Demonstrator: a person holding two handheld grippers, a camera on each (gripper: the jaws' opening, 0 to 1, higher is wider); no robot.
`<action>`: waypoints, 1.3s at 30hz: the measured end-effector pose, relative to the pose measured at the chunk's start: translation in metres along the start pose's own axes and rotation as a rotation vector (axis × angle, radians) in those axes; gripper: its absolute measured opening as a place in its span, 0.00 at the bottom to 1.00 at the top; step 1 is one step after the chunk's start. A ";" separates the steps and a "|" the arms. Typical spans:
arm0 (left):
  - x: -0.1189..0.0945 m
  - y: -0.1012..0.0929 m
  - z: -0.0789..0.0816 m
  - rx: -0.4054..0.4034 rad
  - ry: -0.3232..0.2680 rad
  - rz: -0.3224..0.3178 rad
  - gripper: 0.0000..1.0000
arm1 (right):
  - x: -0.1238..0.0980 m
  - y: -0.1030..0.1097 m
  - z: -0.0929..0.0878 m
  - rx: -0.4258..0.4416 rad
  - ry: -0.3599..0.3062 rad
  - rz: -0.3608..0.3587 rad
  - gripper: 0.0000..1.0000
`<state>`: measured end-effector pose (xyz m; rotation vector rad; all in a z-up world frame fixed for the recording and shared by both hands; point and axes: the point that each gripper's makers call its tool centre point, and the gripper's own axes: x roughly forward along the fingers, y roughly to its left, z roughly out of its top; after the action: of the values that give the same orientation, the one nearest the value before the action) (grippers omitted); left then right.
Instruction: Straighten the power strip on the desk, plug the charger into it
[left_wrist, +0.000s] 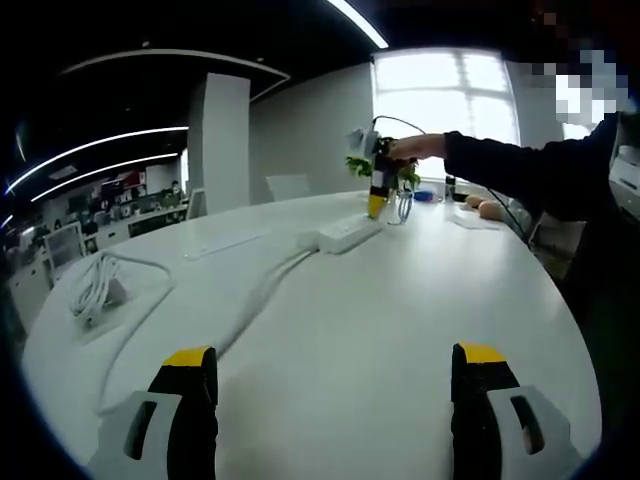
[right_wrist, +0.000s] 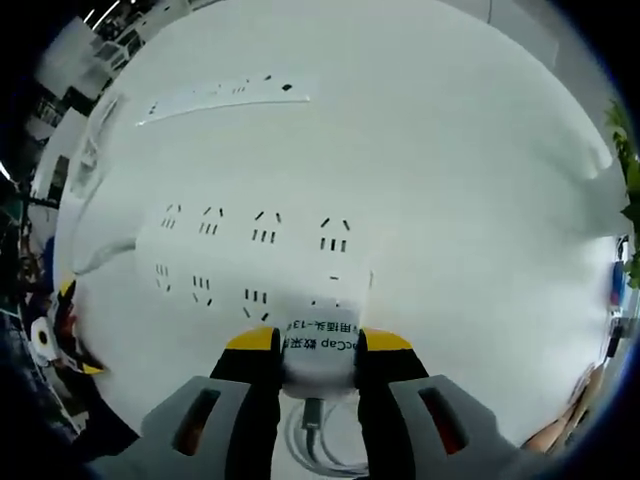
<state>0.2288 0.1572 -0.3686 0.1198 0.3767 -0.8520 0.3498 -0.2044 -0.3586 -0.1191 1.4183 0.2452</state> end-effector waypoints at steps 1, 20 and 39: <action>0.000 0.000 0.000 0.000 0.000 0.000 0.99 | 0.000 0.000 0.000 -0.005 -0.003 -0.001 0.28; 0.000 0.003 -0.001 -0.004 0.004 0.014 0.99 | -0.004 -0.010 0.024 -0.176 -0.091 0.014 0.31; -0.003 0.003 -0.001 -0.016 -0.002 0.020 0.99 | -0.003 -0.008 0.010 -0.192 -0.135 0.072 0.53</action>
<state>0.2287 0.1611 -0.3692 0.1076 0.3795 -0.8288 0.3613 -0.2101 -0.3550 -0.2053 1.2645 0.4414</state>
